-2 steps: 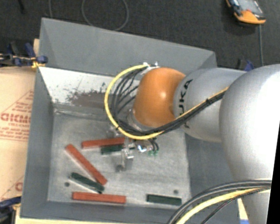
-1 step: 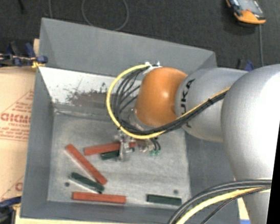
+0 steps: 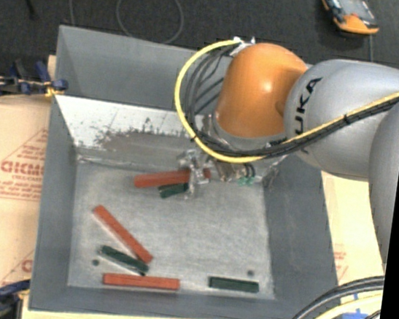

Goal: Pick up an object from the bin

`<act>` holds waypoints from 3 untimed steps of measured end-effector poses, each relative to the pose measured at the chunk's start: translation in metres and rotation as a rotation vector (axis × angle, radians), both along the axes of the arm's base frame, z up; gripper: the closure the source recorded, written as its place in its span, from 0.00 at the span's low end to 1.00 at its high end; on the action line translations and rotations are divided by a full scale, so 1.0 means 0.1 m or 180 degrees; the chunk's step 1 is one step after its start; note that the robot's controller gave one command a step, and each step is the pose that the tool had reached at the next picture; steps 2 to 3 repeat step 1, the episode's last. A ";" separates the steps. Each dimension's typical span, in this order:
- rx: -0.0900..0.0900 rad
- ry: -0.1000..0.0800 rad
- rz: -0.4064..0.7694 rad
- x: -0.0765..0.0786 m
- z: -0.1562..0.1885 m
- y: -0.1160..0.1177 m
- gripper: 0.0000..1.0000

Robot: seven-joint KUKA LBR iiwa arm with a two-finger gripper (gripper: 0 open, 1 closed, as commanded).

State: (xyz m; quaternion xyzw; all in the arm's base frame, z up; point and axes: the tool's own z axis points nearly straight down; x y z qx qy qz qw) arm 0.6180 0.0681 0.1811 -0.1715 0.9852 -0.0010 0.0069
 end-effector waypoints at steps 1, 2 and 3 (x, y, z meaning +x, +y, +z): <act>0.0000 -0.0002 0.0020 0.26 0.66 0.04 1.00; 0.0000 -0.0002 0.0020 0.26 0.66 0.04 1.00; 0.0000 -0.0002 0.0020 0.26 0.66 0.04 1.00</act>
Offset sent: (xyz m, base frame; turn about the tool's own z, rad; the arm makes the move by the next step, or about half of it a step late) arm 0.0223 0.0046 0.0598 -0.0101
